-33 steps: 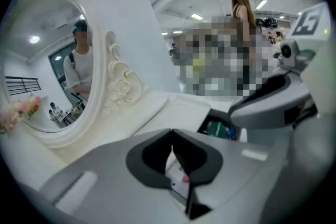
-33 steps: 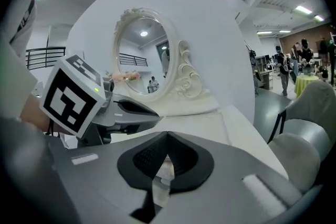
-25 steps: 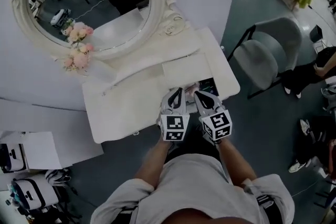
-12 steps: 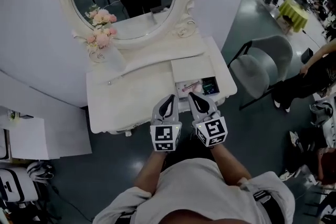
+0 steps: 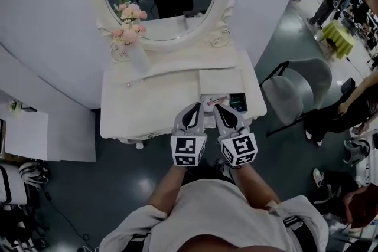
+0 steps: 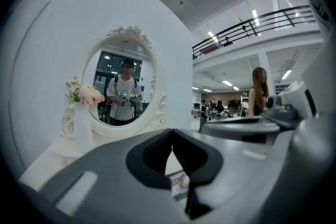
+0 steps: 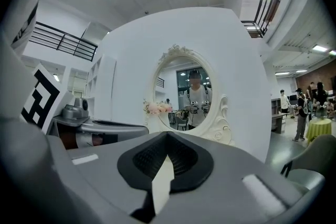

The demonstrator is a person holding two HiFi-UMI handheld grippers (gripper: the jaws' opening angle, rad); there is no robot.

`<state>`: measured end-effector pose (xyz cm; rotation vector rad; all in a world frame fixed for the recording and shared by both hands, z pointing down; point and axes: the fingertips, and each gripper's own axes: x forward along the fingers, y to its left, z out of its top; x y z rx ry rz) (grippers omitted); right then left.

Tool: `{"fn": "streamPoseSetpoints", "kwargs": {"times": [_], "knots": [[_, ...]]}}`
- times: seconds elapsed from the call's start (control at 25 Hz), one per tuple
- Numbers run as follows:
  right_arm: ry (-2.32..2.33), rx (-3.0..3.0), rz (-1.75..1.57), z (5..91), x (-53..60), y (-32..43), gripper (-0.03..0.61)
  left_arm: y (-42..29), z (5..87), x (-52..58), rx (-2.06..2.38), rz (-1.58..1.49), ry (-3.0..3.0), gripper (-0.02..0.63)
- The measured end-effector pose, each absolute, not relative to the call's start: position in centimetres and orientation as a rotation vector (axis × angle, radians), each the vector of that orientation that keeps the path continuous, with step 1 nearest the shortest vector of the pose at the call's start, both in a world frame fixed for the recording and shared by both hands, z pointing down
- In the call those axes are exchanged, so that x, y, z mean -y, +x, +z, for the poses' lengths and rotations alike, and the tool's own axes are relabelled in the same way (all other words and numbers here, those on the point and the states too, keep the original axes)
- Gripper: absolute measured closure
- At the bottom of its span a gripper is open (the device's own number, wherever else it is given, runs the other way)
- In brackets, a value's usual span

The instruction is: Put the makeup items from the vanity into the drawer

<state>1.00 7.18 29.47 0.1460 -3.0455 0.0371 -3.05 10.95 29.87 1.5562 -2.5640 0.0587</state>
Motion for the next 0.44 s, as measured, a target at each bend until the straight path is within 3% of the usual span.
{"fn": "streamPoseSetpoints", "kwargs": {"times": [0.44], "knots": [[0.109,3.037,0.075,29.93,-7.30,1.35,0.580,-2.31,29.48,-10.54,2.552,0.103,1.555,0.611]]}}
